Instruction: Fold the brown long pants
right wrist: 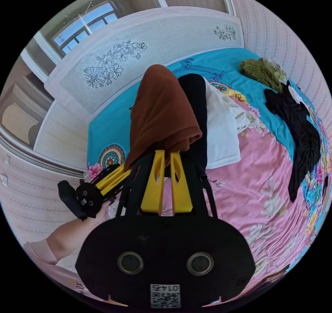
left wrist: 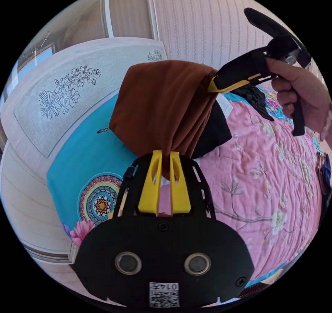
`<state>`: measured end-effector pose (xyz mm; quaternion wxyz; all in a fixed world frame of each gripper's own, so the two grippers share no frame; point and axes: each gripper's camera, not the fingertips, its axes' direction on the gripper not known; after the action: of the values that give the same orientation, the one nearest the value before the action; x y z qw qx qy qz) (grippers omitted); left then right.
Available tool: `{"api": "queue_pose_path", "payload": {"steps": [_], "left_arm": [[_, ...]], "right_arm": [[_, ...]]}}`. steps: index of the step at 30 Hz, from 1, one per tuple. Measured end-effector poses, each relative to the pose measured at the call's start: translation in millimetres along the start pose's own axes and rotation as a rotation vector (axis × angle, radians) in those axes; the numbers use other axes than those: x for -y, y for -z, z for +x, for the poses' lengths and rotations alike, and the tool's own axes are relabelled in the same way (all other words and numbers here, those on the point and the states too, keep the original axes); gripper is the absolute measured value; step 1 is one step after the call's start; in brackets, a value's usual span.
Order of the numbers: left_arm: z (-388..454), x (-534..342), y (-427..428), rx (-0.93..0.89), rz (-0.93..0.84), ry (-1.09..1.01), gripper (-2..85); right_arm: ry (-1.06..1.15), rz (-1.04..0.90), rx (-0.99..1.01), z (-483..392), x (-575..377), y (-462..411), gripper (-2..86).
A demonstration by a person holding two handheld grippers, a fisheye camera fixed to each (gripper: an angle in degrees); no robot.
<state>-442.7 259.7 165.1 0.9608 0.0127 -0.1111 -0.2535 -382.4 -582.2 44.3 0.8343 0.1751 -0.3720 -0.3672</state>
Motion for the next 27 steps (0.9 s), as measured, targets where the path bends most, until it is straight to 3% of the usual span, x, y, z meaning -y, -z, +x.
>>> {"api": "queue_pose_path", "payload": {"steps": [7,10,13,16,17,18,20,23,27], "left_arm": [[0,-13,177,-0.123,0.312,-0.1,2.6],[26,-40,251,-0.286,0.411,-0.164,2.7],[78,-84,286,-0.537,0.371,-0.279,3.0],[151,-140,265,-0.828,0.195,-0.311,3.0],[183,-165,243,-0.905,0.075,-0.304,2.6],[217,-191,223,-0.92,-0.044,-0.343,2.0],[256,-224,208,-0.863,-0.173,-0.443,0.0],[264,-234,223,-0.849,-0.136,-0.502,-0.8],[223,-213,218,-0.698,-0.089,-0.393,-0.9]], "right_arm": [[0.089,0.223,0.195,-3,-66,108,0.3],[0.099,0.311,0.255,7,-151,152,0.2],[0.003,0.377,0.296,26,-260,190,0.2],[-0.169,0.326,0.219,52,-377,201,0.3],[-0.32,0.266,0.175,69,-424,191,0.2],[-0.519,0.167,0.148,89,-469,173,0.1],[-0.714,-0.006,0.167,106,-526,148,0.0],[-0.744,0.072,0.244,97,-573,153,0.1],[-0.658,0.087,0.139,78,-577,165,1.5]]}}
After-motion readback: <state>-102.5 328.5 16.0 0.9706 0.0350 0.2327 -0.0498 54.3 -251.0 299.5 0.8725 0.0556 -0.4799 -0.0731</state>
